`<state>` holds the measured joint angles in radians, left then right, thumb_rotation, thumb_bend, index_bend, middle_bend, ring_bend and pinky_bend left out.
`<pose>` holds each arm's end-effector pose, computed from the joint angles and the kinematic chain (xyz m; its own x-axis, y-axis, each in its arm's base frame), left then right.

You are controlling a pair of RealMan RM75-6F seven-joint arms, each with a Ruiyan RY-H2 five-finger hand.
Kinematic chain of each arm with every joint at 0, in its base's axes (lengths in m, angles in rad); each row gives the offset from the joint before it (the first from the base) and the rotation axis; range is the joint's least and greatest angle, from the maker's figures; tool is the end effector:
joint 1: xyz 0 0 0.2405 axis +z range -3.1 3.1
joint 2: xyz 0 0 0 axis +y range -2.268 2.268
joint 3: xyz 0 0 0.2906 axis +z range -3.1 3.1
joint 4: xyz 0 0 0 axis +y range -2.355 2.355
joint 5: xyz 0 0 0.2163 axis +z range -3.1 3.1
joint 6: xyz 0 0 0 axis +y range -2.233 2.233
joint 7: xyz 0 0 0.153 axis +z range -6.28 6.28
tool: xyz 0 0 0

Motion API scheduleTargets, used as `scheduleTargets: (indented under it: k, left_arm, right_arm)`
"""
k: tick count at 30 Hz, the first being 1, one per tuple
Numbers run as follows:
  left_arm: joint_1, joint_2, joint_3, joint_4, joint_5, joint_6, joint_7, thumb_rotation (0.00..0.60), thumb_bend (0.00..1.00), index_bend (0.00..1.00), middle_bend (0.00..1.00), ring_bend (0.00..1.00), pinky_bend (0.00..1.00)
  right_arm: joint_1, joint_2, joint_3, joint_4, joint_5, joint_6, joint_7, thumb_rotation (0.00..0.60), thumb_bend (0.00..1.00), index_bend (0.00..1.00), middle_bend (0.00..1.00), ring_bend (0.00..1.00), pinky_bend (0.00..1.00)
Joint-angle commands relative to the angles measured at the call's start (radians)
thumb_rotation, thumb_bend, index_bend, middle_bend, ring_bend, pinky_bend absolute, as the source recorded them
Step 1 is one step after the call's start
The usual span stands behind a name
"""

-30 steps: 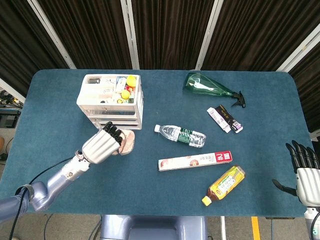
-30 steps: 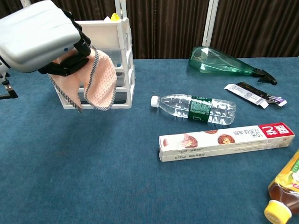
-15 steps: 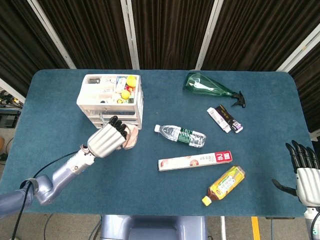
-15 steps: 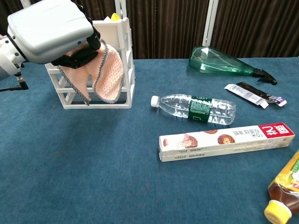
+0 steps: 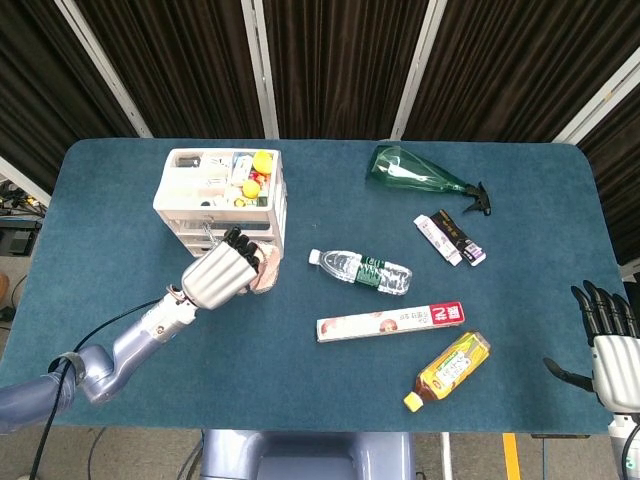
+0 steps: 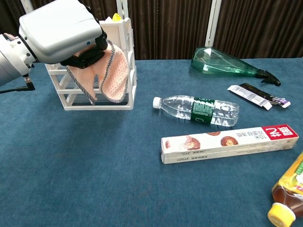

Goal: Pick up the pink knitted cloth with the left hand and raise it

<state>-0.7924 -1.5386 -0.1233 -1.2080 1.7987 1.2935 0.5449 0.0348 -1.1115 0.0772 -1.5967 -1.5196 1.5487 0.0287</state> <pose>-0.1282 0.3770 0.0183 0.6123 -0.5642 0.5538 0.2151 -0.5552 -0.8034 -0.3482 -0.1815 0.1844 0.3898 0.0701 0.9182 -0.9208 0.0154 0.3897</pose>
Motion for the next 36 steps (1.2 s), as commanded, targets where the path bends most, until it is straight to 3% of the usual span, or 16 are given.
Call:
scheduleTargets:
  k: [1,36]
  left_arm:
    - [-0.002,-0.005,0.001,0.004,-0.004,-0.003,0.001,0.600,0.58,0.91,0.70,0.63,0.54]
    - [-0.024,-0.048,0.000,0.049,-0.035,0.002,0.005,0.600,0.58,0.91,0.70,0.63,0.54]
  right_arm:
    - [0.000,0.000,0.000,0.001,0.000,0.000,0.001,0.600,0.00,0.00,0.00,0.00,0.00]
    - [0.000,0.001,0.001,0.000,0.001,0.000,0.004,0.600,0.00,0.00,0.00,0.00,0.00]
